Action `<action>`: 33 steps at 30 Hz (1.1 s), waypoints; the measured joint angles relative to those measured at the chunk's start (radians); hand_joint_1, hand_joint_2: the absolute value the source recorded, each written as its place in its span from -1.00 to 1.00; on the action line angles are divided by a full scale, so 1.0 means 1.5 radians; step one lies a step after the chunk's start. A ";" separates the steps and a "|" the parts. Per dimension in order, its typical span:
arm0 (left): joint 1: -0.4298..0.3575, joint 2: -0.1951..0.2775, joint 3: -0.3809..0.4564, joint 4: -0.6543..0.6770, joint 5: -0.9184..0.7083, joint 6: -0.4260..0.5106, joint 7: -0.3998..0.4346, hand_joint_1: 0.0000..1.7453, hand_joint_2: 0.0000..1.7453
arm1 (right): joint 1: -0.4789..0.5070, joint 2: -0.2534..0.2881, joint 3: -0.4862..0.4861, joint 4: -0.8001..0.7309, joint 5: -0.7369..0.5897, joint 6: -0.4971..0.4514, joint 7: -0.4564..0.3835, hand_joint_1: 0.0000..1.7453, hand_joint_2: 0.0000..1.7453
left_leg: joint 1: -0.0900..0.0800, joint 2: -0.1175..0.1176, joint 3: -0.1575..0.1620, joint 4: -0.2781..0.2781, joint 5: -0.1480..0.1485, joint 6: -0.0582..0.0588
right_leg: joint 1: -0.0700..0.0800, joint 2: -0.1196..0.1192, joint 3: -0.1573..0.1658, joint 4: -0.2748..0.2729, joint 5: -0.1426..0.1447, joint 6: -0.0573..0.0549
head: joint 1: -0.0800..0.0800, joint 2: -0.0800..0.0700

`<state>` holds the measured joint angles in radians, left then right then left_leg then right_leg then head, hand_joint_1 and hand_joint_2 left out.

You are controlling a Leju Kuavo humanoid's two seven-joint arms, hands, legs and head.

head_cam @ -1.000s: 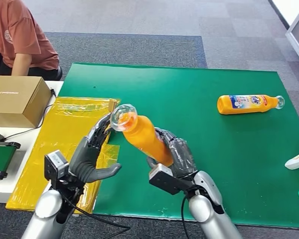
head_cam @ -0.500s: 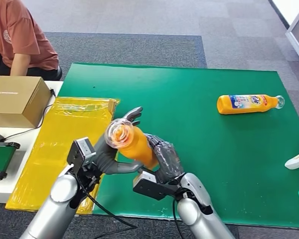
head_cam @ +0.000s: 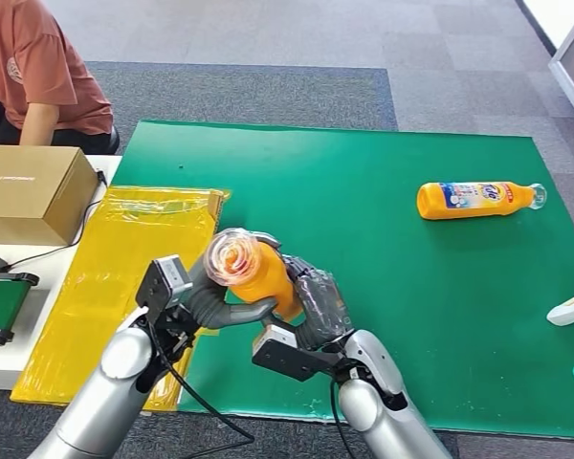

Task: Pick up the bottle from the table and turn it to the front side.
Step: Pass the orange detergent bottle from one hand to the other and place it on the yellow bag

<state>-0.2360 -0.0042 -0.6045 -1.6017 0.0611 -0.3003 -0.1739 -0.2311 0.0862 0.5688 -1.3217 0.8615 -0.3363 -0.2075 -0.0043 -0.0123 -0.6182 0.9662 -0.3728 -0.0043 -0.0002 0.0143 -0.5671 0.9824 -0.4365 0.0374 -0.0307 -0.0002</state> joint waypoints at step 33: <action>0.087 -0.007 0.029 0.091 -0.784 0.392 0.115 1.00 1.00 | 0.032 -0.002 -0.265 -0.155 -0.225 0.011 -0.020 -1.00 1.00 | 0.000 0.000 -0.001 0.000 0.000 0.001 | 0.000 -0.001 -0.001 0.000 0.000 0.001 | 0.000 0.000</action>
<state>-0.1052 -0.0140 -0.5607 -1.4648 -1.1146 0.2882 -0.0011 -0.1836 0.0835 0.1715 -1.5542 0.5240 -0.3196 -0.2372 -0.0048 -0.0130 -0.6193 0.9664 -0.3721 -0.0034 -0.0006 0.0134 -0.5683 0.9823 -0.4359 0.0382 -0.0306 -0.0003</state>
